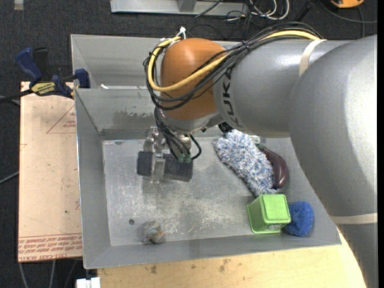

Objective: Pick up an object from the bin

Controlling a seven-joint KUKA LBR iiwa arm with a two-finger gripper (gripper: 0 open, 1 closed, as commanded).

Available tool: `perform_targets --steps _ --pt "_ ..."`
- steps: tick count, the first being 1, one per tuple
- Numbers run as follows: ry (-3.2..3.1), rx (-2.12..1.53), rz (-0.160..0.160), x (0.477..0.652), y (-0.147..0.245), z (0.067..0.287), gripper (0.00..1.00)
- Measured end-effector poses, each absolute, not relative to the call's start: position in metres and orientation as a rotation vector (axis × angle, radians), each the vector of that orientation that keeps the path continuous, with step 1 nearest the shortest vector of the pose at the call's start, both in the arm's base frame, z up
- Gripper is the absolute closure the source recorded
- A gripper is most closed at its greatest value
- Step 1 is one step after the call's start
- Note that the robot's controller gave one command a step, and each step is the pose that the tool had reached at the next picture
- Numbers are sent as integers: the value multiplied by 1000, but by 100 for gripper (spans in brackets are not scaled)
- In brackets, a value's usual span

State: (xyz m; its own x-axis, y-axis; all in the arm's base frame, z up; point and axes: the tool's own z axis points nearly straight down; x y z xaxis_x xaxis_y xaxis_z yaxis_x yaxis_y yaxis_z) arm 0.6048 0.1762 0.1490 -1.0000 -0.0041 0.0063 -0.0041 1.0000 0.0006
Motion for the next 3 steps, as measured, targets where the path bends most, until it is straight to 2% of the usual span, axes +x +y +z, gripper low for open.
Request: perform_targets --steps 1,2,3 --pt "-3141 3 -2 606 176 154 0" --pt "-3149 -21 -9 612 153 130 0" --pt "-3144 -63 -2 635 125 100 0"
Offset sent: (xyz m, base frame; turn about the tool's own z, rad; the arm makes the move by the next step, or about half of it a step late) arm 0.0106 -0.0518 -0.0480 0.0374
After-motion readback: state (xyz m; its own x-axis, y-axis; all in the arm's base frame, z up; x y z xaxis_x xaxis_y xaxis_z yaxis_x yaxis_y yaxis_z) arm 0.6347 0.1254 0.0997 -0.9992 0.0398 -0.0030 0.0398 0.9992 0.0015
